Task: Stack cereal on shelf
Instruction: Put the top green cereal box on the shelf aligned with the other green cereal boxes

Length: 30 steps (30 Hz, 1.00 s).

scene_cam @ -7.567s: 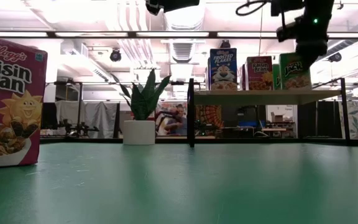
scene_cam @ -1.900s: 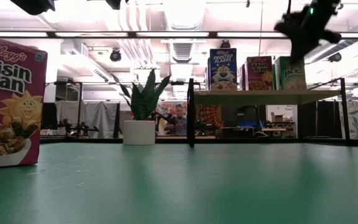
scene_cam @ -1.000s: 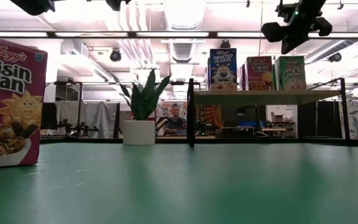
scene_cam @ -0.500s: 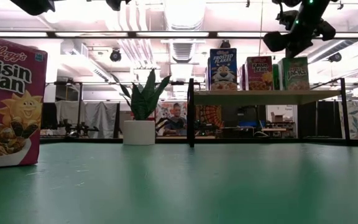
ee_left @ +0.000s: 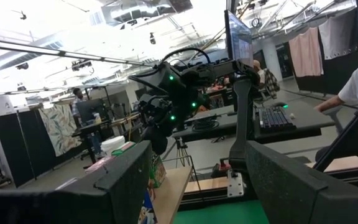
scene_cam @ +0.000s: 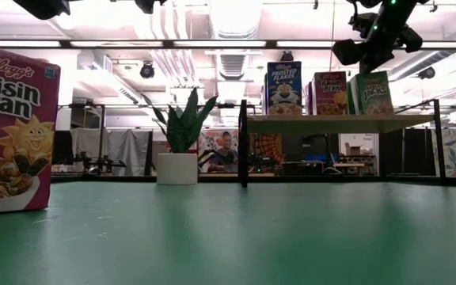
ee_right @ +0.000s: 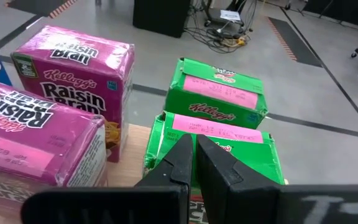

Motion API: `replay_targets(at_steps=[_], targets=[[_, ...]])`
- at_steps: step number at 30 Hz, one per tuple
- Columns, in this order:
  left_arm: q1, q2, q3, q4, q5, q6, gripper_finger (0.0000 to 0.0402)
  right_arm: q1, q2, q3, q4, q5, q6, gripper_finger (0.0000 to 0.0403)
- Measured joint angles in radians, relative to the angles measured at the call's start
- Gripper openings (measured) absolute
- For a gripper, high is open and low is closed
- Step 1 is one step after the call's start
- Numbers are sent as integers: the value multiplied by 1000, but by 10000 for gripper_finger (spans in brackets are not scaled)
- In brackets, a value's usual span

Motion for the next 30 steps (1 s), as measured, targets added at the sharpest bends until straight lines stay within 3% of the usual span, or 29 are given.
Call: replay_targets(at_steps=[12, 21, 27, 30], targets=[[0, 0, 0, -2, 0, 0, 242, 0, -41, 0, -1, -5, 1, 12], [0, 0, 0, -1, 0, 0, 242, 0, -101, 0, -1, -84, 26, 12], [0, 0, 0, -3, 0, 0, 242, 0, -112, 78, -139, -97, 89, 12], [0, 0, 0, -3, 0, 0, 242, -5, -111, 129, -243, -56, 140, 12]])
